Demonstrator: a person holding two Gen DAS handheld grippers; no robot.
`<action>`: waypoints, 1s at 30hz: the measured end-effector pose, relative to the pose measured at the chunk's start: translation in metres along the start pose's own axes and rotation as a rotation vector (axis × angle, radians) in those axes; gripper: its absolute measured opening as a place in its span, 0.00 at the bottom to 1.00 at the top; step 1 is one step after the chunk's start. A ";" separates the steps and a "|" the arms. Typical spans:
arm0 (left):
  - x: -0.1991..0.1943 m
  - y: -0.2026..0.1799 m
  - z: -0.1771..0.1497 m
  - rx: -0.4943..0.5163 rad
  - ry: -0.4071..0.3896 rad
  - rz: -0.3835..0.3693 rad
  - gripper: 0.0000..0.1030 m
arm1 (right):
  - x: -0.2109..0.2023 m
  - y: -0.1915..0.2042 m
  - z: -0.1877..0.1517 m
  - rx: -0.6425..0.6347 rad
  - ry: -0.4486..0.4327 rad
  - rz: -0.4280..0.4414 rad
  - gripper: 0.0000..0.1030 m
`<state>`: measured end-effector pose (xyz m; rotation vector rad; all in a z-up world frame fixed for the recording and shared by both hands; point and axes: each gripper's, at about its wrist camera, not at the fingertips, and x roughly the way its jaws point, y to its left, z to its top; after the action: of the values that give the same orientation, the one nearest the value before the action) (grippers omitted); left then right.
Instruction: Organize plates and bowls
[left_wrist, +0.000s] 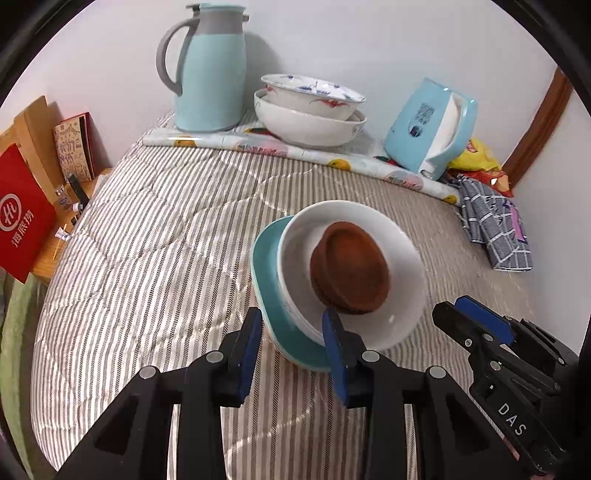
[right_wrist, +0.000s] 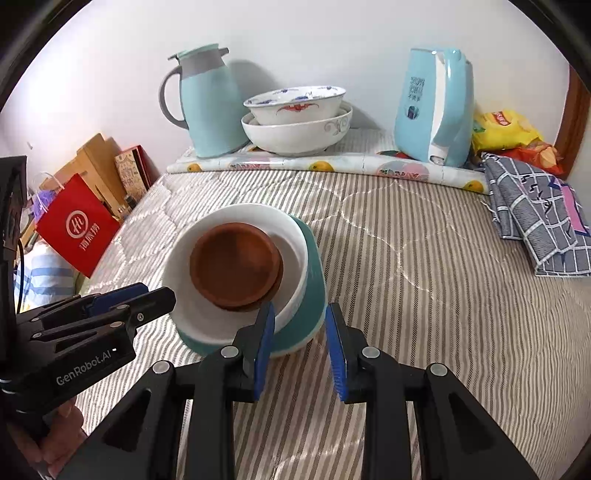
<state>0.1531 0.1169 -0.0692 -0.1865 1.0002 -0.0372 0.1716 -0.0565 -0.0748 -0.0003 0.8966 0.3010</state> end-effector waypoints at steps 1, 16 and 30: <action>-0.004 -0.001 -0.002 0.002 -0.010 0.000 0.31 | -0.004 0.000 -0.001 0.004 -0.006 0.000 0.27; -0.084 -0.051 -0.043 0.060 -0.174 -0.020 0.70 | -0.098 -0.018 -0.047 0.036 -0.094 -0.121 0.41; -0.130 -0.092 -0.092 0.121 -0.245 -0.034 0.80 | -0.179 -0.046 -0.100 0.086 -0.210 -0.259 0.89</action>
<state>0.0101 0.0291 0.0067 -0.0938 0.7482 -0.1034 0.0022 -0.1597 -0.0052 -0.0053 0.6903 0.0197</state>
